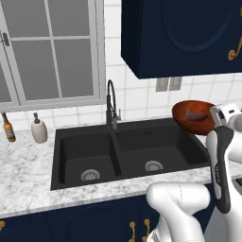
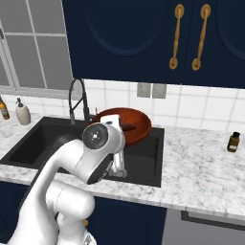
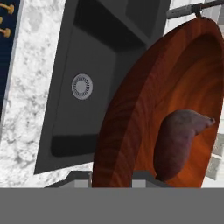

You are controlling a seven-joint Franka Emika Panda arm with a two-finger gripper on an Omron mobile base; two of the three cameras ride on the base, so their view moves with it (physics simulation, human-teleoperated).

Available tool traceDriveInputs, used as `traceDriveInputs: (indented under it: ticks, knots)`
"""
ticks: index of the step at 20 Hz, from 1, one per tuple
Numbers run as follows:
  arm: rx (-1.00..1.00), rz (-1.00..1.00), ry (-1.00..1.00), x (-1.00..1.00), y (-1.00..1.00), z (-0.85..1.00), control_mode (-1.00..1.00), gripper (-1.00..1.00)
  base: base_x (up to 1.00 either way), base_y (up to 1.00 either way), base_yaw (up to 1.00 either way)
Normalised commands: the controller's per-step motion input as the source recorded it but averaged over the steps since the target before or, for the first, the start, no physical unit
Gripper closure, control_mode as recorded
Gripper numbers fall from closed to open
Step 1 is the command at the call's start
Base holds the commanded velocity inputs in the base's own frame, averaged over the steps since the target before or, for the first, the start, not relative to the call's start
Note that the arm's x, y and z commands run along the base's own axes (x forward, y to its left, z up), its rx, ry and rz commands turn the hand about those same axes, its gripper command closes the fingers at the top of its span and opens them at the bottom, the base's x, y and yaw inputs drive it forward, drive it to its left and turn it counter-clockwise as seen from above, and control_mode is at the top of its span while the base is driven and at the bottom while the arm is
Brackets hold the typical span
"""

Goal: Pick the potato from the sink and place it in the bowl. Then pick the bowl and place it in the microwave. Then close the microwave door and press the start button.

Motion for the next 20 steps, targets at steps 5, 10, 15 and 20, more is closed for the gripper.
traceDriveInputs:
  ticks: [5, 10, 15, 20]
  knots:
    - [0.0, 0.1, -0.01, -0.41, 0.15, 0.45, -1.0, 1.0, 0.0, 0.0, 0.0]
    - [0.0, 0.11, 0.02, -0.47, 0.13, 0.47, -1.0, 1.0, 0.0, 0.0, 0.0]
    - [0.0, 0.04, 0.04, -0.17, 0.15, 0.17, 1.0, 1.0, -0.26, 0.15, 0.08]
    - [0.0, 0.0, 0.0, 0.0, 0.0, 0.0, 1.0, 1.0, -0.14, 0.7, 0.5]
